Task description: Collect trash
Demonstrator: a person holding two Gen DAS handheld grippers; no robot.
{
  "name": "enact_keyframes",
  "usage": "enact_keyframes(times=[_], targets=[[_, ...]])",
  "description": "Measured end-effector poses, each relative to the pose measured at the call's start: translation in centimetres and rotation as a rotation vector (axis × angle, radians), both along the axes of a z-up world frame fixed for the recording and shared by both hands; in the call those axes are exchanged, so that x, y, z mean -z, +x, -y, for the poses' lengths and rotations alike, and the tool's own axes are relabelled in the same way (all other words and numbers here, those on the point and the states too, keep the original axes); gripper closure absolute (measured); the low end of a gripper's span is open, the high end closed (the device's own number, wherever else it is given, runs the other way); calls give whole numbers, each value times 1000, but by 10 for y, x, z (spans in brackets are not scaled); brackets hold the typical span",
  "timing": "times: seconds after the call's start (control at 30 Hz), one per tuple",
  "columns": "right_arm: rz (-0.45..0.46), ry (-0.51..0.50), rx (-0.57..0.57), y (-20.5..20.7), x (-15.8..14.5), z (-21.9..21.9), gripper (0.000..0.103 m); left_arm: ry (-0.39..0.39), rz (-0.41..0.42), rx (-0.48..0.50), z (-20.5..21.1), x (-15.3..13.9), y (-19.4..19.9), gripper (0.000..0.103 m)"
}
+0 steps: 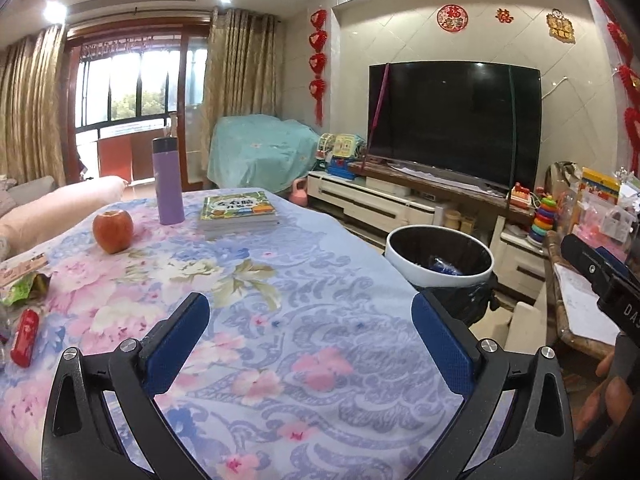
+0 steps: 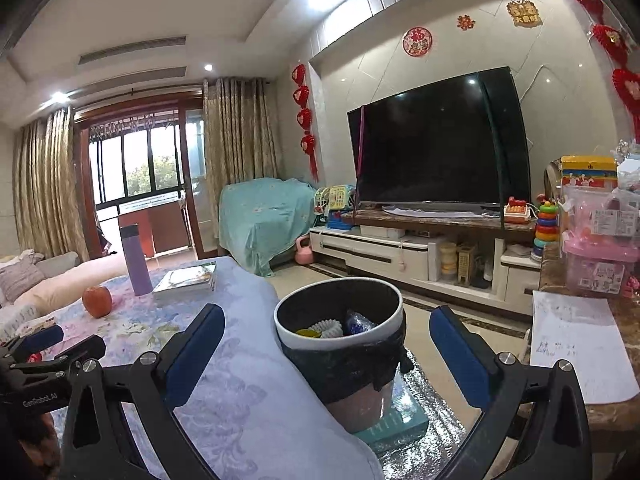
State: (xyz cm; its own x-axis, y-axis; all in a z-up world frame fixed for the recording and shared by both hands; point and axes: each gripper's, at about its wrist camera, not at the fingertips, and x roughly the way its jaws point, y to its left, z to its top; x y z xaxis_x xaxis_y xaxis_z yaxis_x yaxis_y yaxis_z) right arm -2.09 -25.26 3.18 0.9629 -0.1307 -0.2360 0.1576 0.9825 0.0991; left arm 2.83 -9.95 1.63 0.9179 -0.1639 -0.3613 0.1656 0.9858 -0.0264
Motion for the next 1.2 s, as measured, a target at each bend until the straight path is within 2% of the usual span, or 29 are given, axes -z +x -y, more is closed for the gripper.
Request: enact_keyframes(times=[0.2, 0.53, 1.2], targets=[[0, -18, -1, -4, 5, -9, 0, 27, 37, -25, 2, -1, -13, 0], [-13, -28, -9, -6, 5, -13, 0, 57, 49, -44, 3, -2, -21, 0], [-4, -24, -31, -11, 5, -15, 0, 62, 47, -50, 1, -2, -21, 0]])
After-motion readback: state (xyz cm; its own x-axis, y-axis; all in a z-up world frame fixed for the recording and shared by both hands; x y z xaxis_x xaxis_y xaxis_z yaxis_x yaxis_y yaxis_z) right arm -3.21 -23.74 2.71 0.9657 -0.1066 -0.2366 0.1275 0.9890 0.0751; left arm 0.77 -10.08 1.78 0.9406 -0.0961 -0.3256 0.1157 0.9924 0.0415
